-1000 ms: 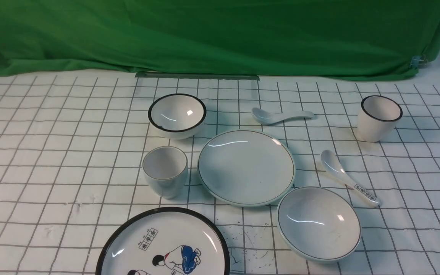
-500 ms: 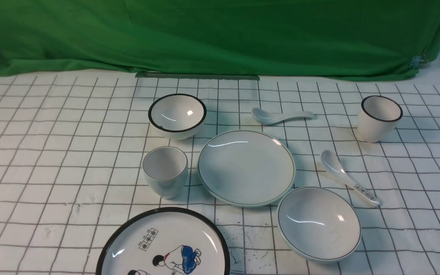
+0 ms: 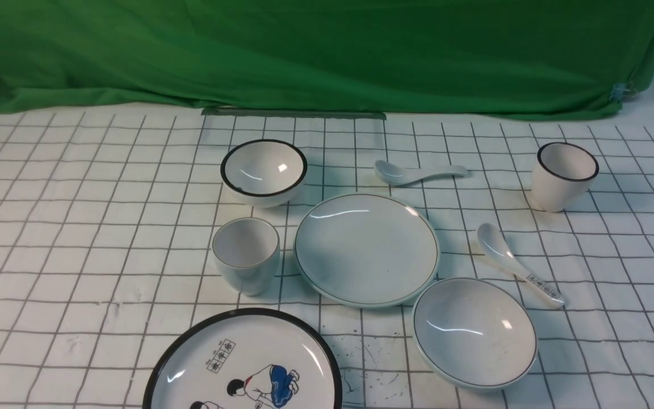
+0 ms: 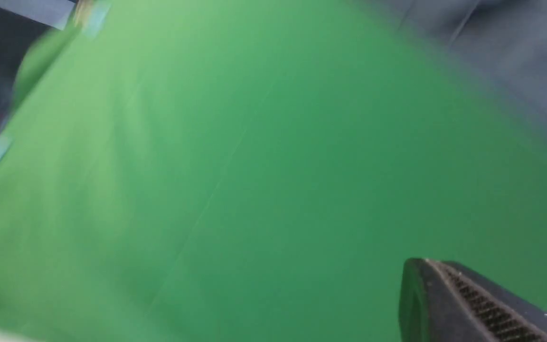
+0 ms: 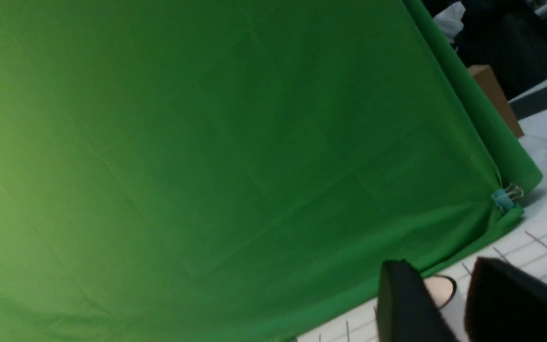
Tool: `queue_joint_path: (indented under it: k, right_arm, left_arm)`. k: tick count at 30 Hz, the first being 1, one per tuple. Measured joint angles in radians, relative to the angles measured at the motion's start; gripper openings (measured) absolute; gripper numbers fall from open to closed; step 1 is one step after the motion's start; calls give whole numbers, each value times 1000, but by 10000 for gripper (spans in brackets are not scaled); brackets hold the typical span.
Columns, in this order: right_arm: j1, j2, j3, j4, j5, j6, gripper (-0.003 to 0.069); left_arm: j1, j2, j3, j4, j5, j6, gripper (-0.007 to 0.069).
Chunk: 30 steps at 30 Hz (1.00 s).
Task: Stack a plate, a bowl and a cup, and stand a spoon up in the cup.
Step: Use the right arm to grab a blue rice bowl
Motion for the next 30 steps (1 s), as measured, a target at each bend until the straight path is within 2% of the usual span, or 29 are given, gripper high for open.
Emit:
queue_joint_path:
  k: [2, 4, 5, 7, 8, 9, 10, 11, 12, 13, 14, 17, 21, 23, 24, 30]
  right_arm:
    - [0, 1, -11, -10, 22, 6, 227]
    - [8, 33, -93, -27, 172, 12, 178]
    - [24, 75, -172, -34, 292, -12, 127]
    - [59, 172, -306, -40, 478, -95, 60]
    - [63, 186, -321, -40, 500, -107, 56]
    - [99, 290, -431, -41, 658, -180, 36]
    - [135, 392, -523, -42, 799, -226, 29]
    - [141, 429, -552, -43, 847, -238, 29]
    - [176, 563, -647, -46, 1000, -279, 27]
    - [185, 583, -659, -46, 1018, -286, 26]
    - [218, 773, -761, -50, 1167, -361, 27]
    - [237, 1005, -854, -48, 1222, -460, 27]
    - [239, 1236, -940, -45, 1193, -482, 30]
    - [241, 1367, -995, -32, 1186, -490, 78]
    - [241, 1367, -995, -32, 1186, -490, 78]
    - [242, 1626, -1074, 10, 1119, -500, 416]
  left_arm:
    - [0, 110, -97, -8, 187, 90, 3]
    - [0, 235, -181, -36, 360, 202, 3]
    - [0, 312, -203, -60, 439, 259, 3]
    - [0, 439, -222, -113, 525, 343, 3]
    - [0, 439, -222, -117, 525, 343, 3]
    - [0, 529, -222, -142, 567, 402, 3]
    - [0, 618, -223, -168, 601, 458, 3]
    - [0, 630, -223, -168, 604, 469, 3]
    - [0, 702, -223, -185, 624, 509, 3]
    - [0, 725, -223, -189, 630, 519, 3]
    - [0, 823, -223, -199, 651, 558, 3]
    - [0, 905, -223, -208, 667, 596, 3]
    - [0, 928, -223, -209, 668, 626, 3]
    - [0, 929, -223, -209, 667, 636, 3]
    - [0, 929, -223, -209, 667, 637, 3]
    - [0, 929, -223, -208, 666, 641, 3]
